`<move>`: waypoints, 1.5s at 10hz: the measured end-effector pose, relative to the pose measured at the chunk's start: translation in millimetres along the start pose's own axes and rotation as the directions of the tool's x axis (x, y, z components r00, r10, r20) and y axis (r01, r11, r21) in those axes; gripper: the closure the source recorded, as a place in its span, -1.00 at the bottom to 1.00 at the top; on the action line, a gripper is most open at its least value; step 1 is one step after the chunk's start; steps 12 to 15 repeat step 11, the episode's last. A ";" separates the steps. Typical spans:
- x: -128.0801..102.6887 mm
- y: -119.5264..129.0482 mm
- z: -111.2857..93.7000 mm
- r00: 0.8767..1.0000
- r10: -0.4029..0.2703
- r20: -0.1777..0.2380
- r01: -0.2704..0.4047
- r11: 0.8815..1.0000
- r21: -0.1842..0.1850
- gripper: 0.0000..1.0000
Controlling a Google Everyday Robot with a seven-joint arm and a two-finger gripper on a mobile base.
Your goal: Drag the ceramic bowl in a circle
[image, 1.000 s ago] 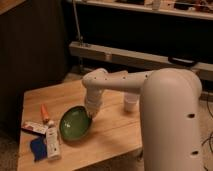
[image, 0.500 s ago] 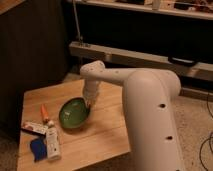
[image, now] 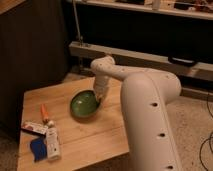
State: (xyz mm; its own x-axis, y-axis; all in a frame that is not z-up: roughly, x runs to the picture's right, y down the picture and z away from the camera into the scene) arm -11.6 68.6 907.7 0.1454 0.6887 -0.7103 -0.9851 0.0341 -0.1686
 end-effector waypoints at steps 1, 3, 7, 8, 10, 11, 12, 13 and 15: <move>4.0 -13.0 0.7 1.000 0.028 -0.004 -0.028 1.000 0.010 1.00; 21.9 -43.3 0.2 0.996 0.087 -0.011 -0.087 0.996 0.035 1.00; 72.4 -58.8 -6.8 0.993 0.113 -0.017 -0.113 0.993 0.023 1.00; 84.0 -50.8 -7.7 0.995 0.101 -0.020 -0.101 0.995 0.008 1.00; 116.3 -27.9 -6.3 0.998 0.051 -0.045 -0.054 0.997 -0.055 1.00; 128.7 -20.9 -0.6 0.997 0.022 -0.068 -0.030 0.994 -0.105 1.00; 128.7 -20.9 -0.6 0.997 0.022 -0.068 -0.030 0.994 -0.105 1.00; 128.7 -20.9 -0.6 0.997 0.022 -0.068 -0.030 0.994 -0.105 1.00; 128.7 -20.9 -0.6 0.997 0.022 -0.068 -0.030 0.994 -0.105 1.00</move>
